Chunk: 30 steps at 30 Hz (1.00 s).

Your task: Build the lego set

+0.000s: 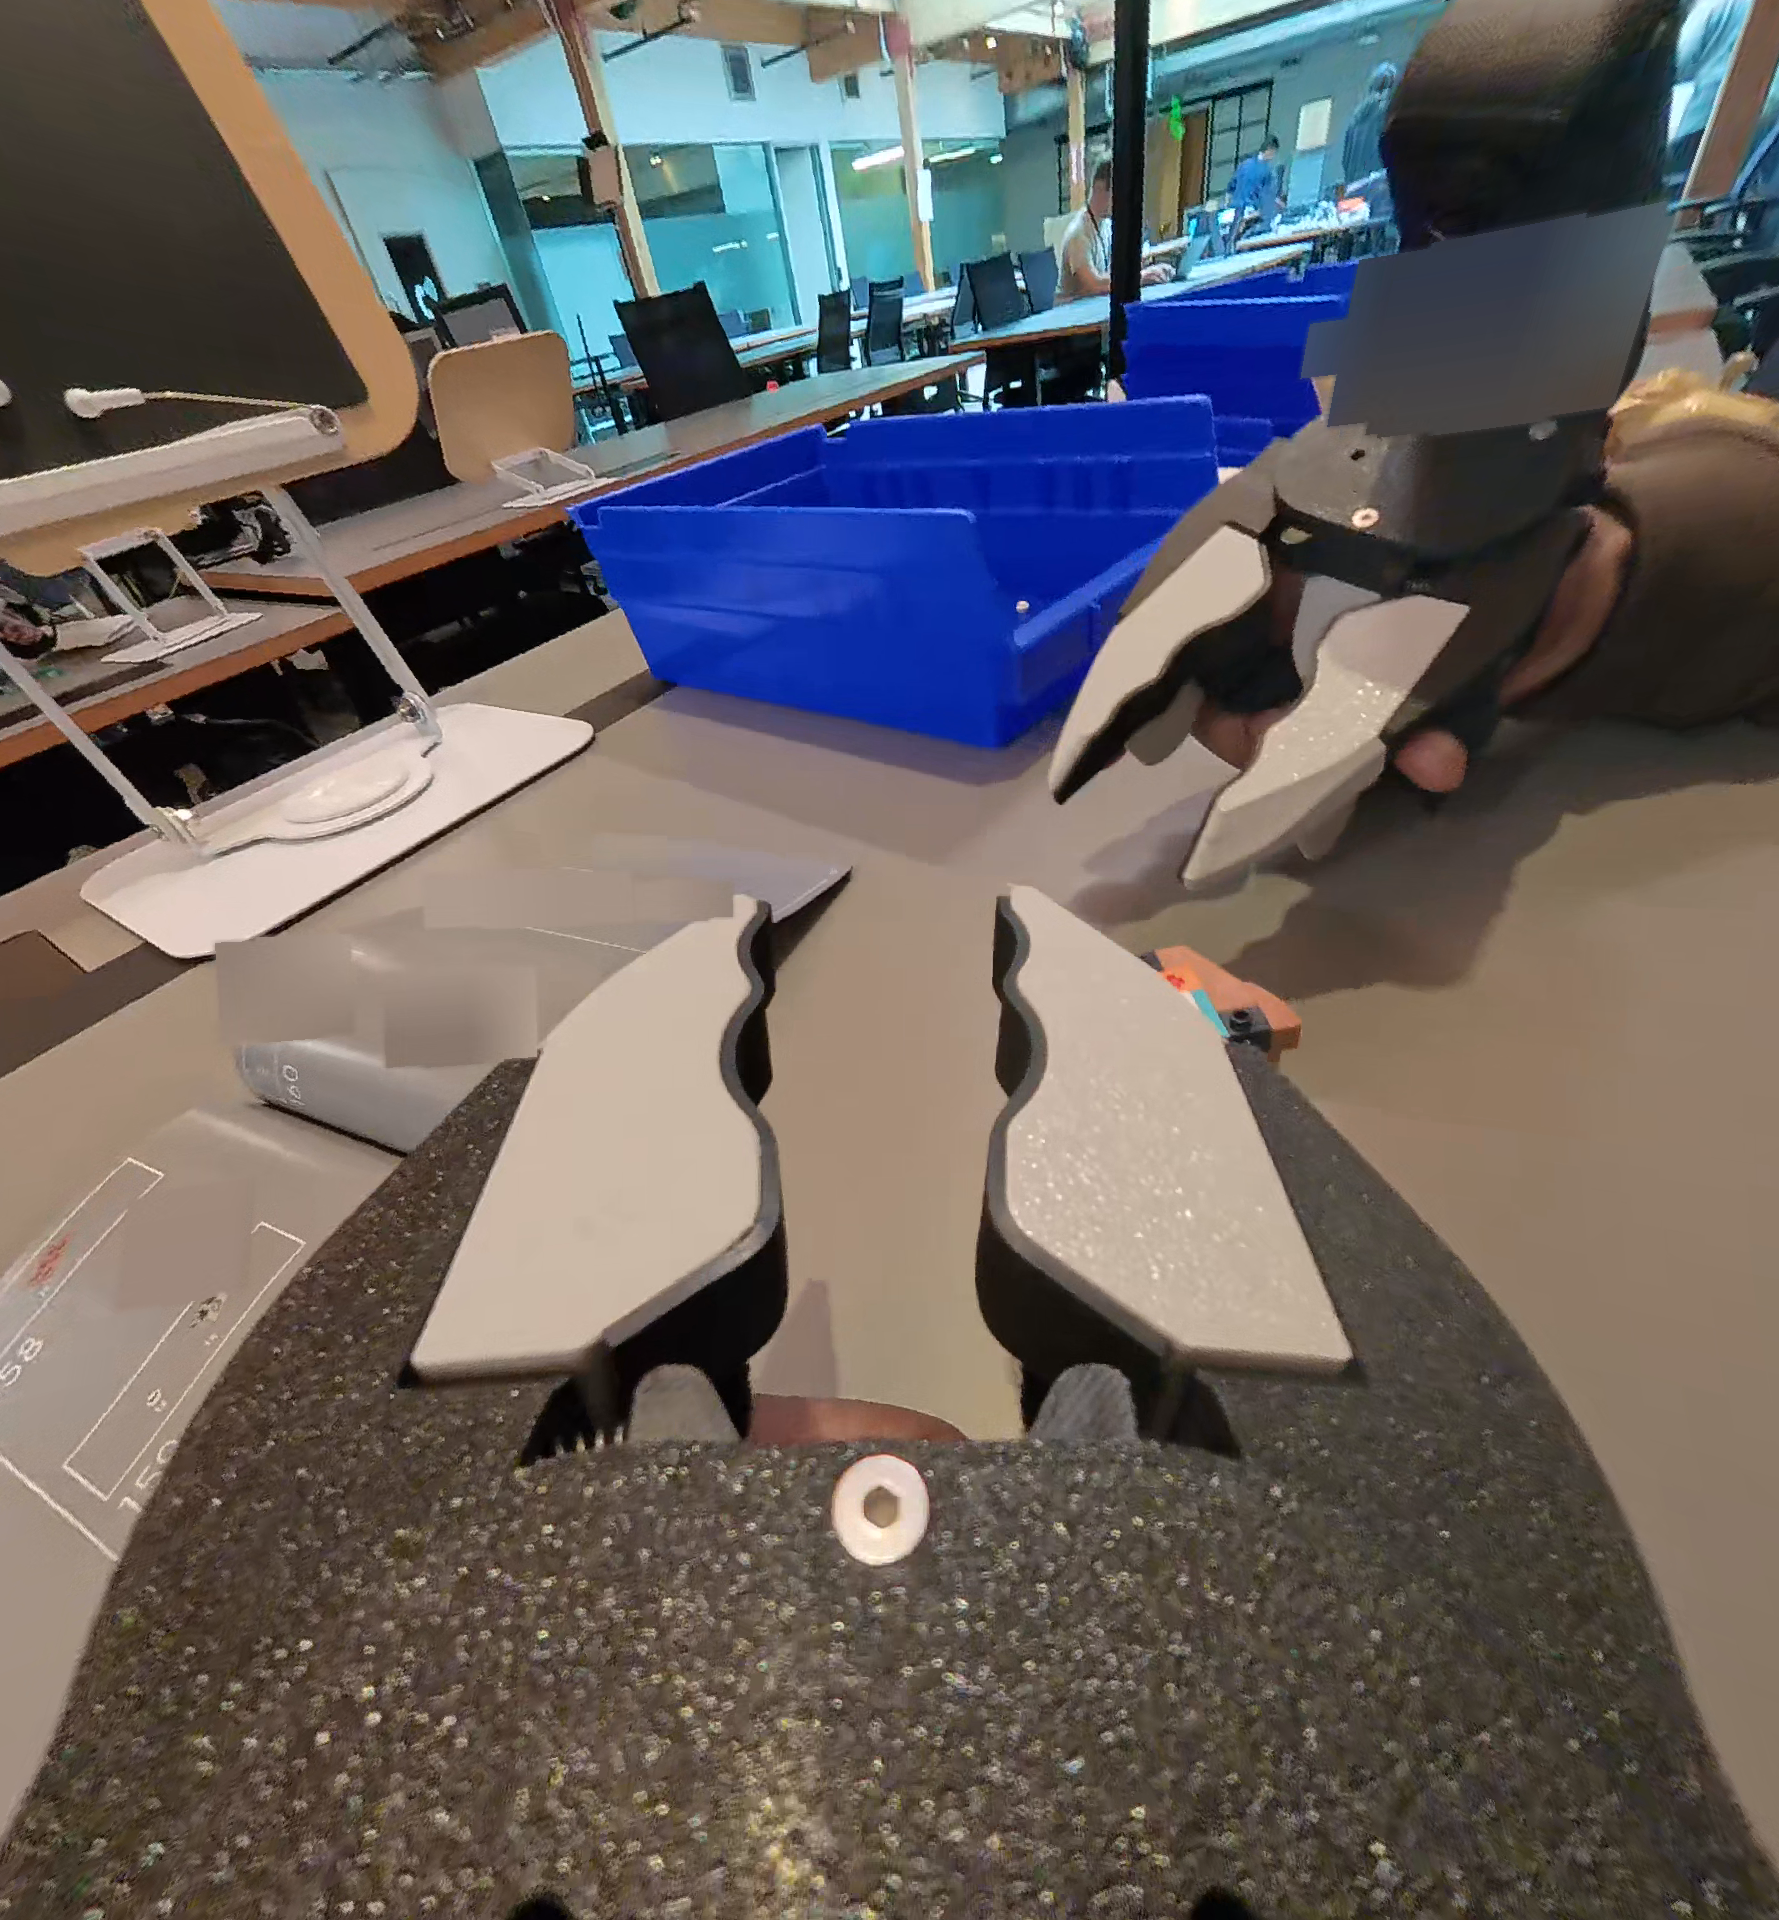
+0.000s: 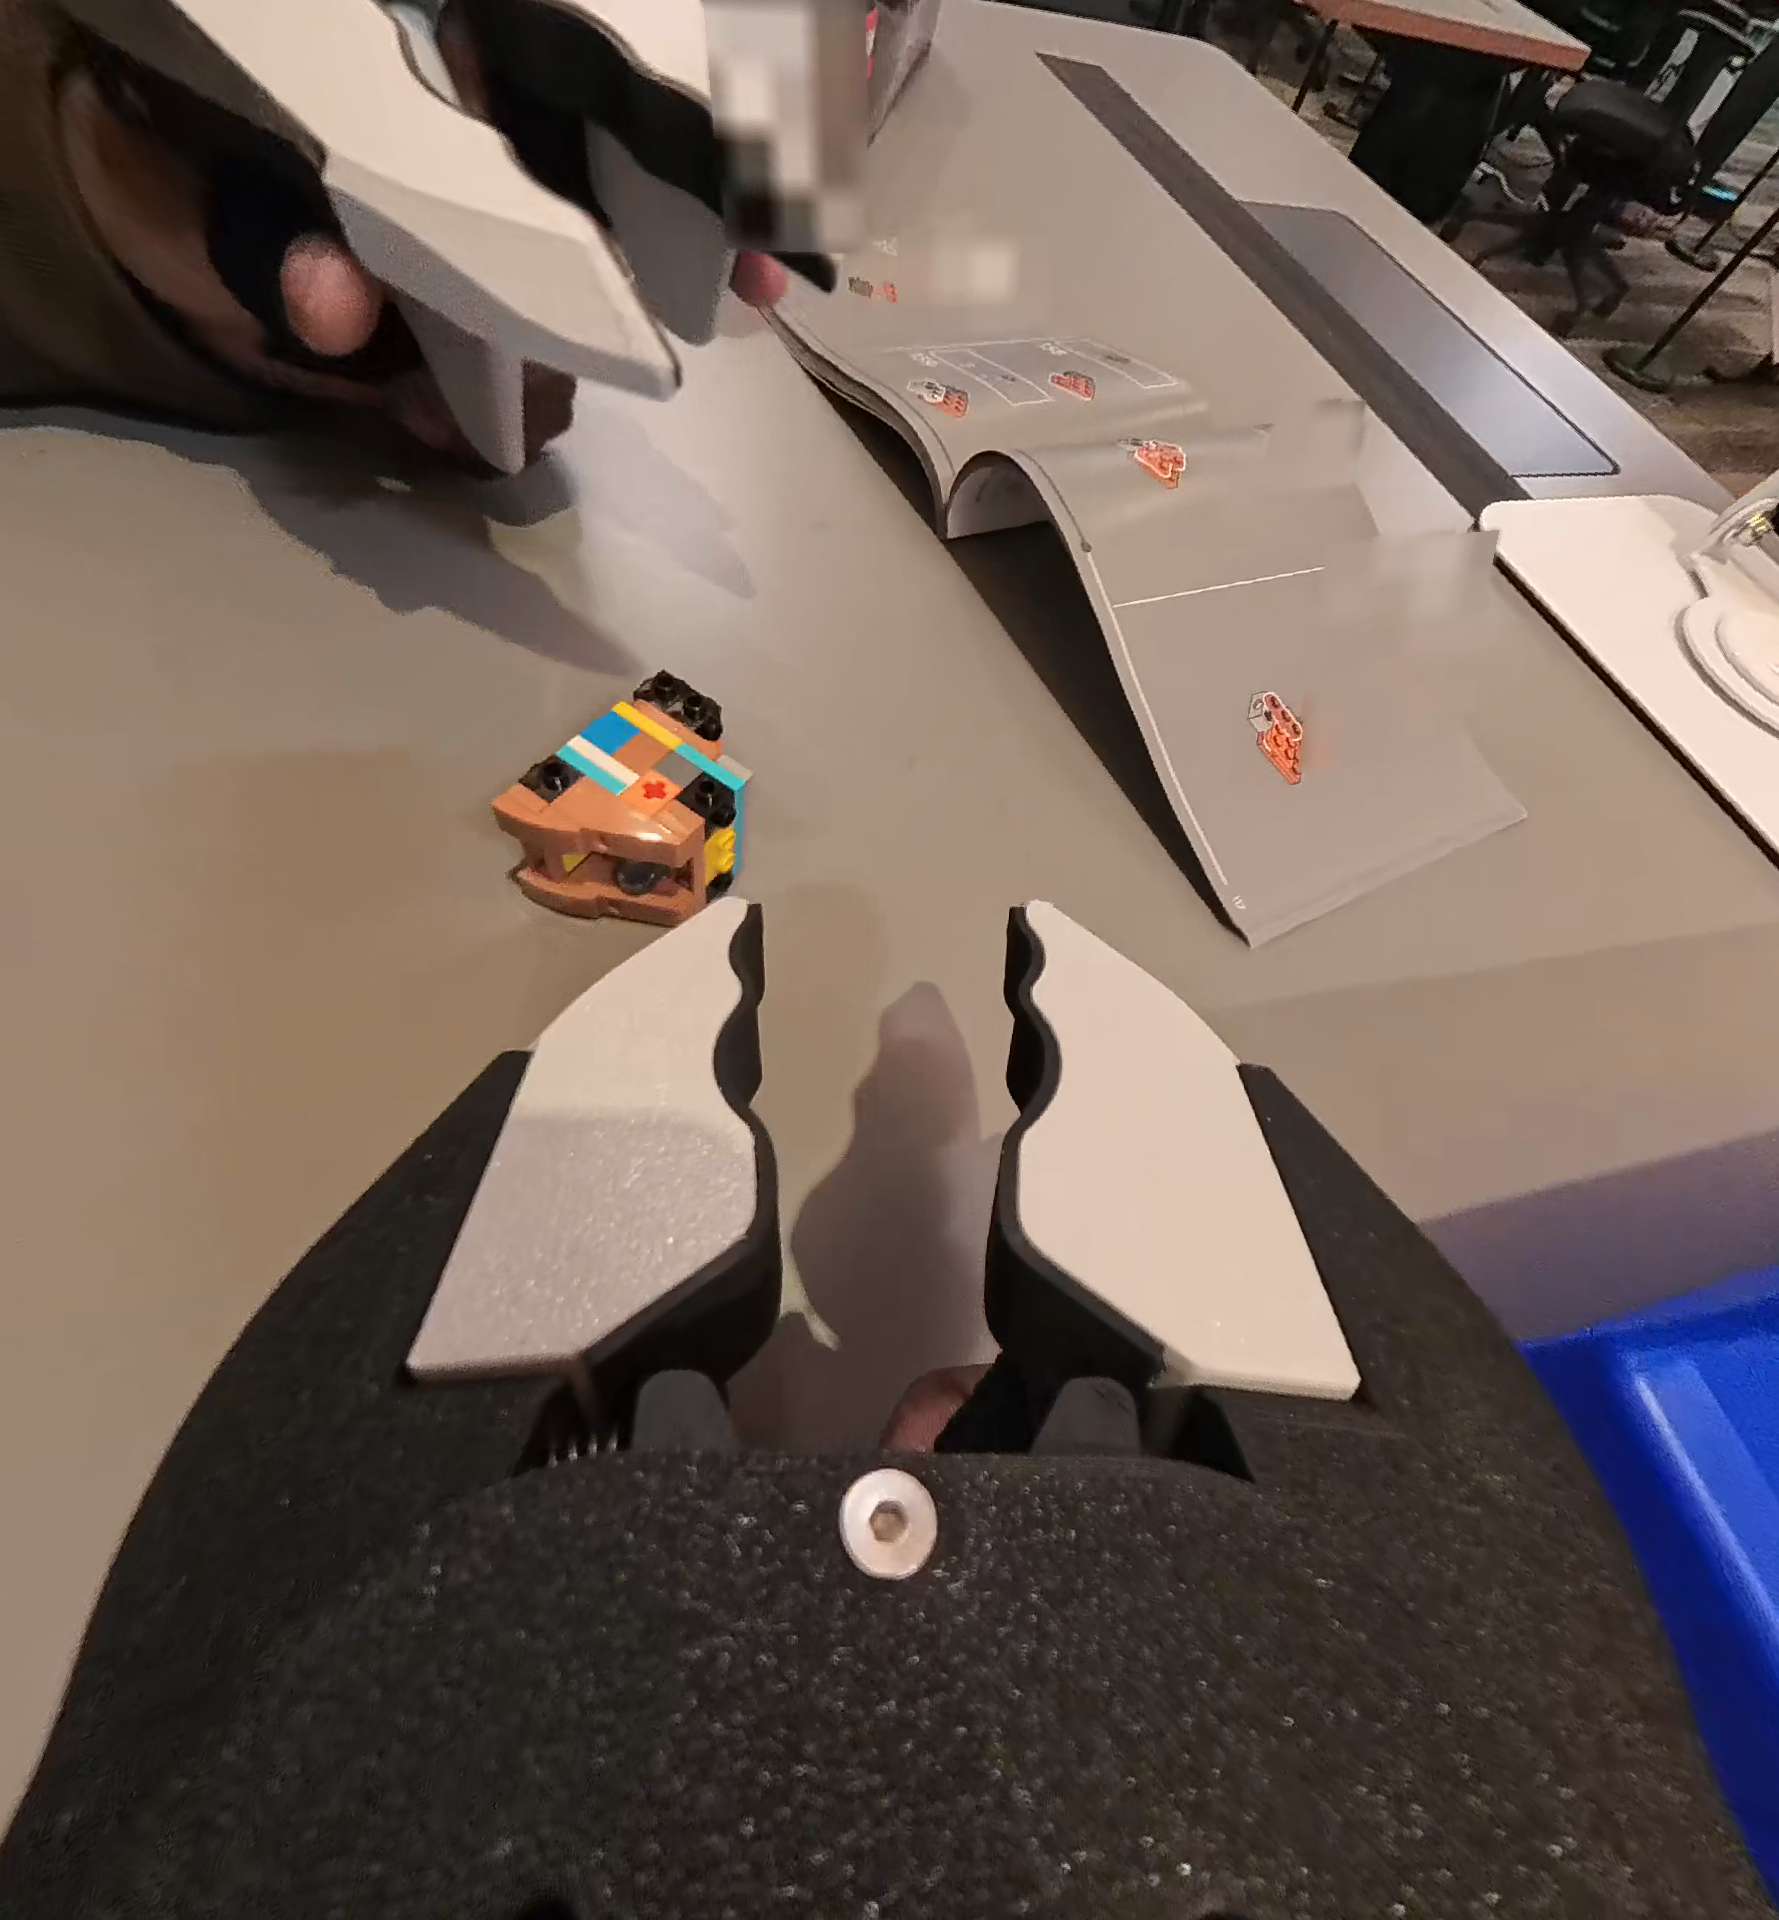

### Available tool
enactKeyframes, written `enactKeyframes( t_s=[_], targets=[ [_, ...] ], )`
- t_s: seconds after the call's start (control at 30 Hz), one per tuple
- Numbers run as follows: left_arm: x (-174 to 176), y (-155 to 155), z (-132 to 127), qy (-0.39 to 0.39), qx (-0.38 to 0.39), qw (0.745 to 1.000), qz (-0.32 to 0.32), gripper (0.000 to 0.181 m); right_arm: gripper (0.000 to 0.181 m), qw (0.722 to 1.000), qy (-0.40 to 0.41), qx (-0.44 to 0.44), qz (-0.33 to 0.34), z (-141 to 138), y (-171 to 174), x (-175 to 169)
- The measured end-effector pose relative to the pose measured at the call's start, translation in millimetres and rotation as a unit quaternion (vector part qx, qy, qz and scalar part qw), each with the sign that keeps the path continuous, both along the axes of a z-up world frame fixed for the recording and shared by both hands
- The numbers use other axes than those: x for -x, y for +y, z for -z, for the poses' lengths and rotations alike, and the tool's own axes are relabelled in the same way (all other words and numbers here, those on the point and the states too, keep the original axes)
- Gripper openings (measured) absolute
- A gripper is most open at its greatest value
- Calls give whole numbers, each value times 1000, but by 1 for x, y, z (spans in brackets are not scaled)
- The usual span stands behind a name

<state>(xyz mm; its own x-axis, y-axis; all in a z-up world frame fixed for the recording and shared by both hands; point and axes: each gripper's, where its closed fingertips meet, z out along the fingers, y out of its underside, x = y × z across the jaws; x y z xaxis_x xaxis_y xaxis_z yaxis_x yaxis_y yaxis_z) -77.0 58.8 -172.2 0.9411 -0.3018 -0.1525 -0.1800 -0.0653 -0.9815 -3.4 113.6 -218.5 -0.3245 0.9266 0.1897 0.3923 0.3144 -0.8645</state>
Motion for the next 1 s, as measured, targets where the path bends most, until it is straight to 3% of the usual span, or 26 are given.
enactKeyframes(
  t_s=[0.13,0.23,0.4,0.5,0.6,0.7,0.8,1.0],
  targets=[
    [4,4,-4,-16,-9,1000,-3,40,45,1000,2,-12,-4,-5,6,-8],
    [5,4,-6,-27,-15,1000,2,40,45,999,20,-22,14,-28,31,-19],
    [5,-2,-13,-54,-32,998,24,39,40,993,-4,-110,37,-100,112,-55],
    [7,-2,-13,-65,-28,997,27,39,40,977,-80,-197,28,-116,182,-50],
    [6,-3,-14,-64,-33,997,30,39,39,962,-180,-207,-15,-93,239,-28],
    [6,-6,-16,-63,-42,997,30,38,40,943,-279,-176,-41,-48,274,-4],
    [8,-6,-17,-68,-42,997,25,38,41,922,-339,-170,-74,-11,283,13],
    [9,-2,-13,-78,-23,996,30,38,36,899,-390,-176,-98,22,299,19]
  ],
)
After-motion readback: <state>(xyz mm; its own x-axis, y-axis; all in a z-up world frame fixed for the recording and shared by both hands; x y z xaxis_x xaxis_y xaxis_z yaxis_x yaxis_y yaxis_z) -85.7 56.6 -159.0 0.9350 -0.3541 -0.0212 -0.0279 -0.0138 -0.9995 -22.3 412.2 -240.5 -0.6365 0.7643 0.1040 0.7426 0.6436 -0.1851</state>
